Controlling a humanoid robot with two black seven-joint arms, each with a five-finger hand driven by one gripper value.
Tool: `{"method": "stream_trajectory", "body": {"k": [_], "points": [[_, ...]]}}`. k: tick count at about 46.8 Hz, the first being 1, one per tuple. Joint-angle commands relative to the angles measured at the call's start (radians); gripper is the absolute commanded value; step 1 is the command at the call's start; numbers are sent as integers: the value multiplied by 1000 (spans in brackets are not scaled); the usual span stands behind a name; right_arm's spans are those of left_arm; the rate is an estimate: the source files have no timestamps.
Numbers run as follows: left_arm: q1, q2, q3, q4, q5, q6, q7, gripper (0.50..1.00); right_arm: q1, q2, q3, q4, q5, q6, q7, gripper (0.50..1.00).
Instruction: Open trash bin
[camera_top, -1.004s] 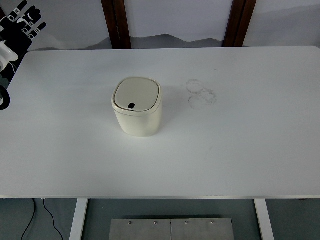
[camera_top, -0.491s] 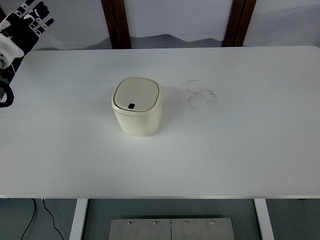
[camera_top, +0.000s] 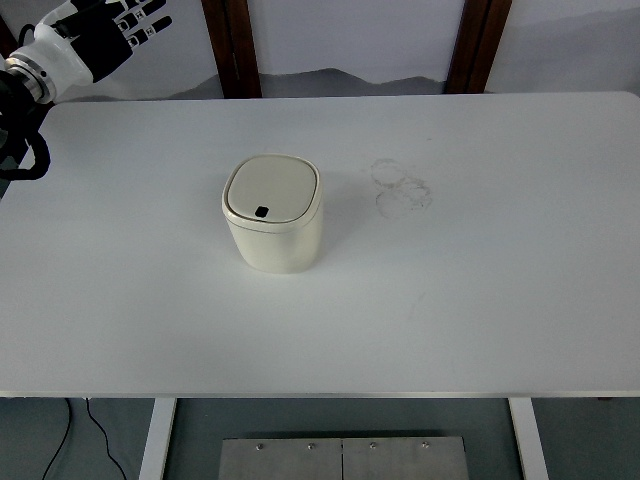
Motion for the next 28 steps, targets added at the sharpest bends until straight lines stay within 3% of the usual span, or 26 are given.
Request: {"method": "stream_trajectory", "body": {"k": [1, 9, 20, 28], "points": [[-21, 14, 30, -41, 6, 0, 31, 1000, 0, 0, 0, 0, 0, 0, 0, 995], [-119, 18, 179, -85, 8, -10, 87, 1000, 0, 0, 0, 0, 0, 0, 0, 995], [-259, 14, 355, -128, 66, -17, 97, 1000, 0, 0, 0, 0, 0, 0, 0, 995], [-335, 6, 448, -154, 135, -69, 132, 1000, 0, 0, 0, 0, 0, 0, 0, 995]]}}
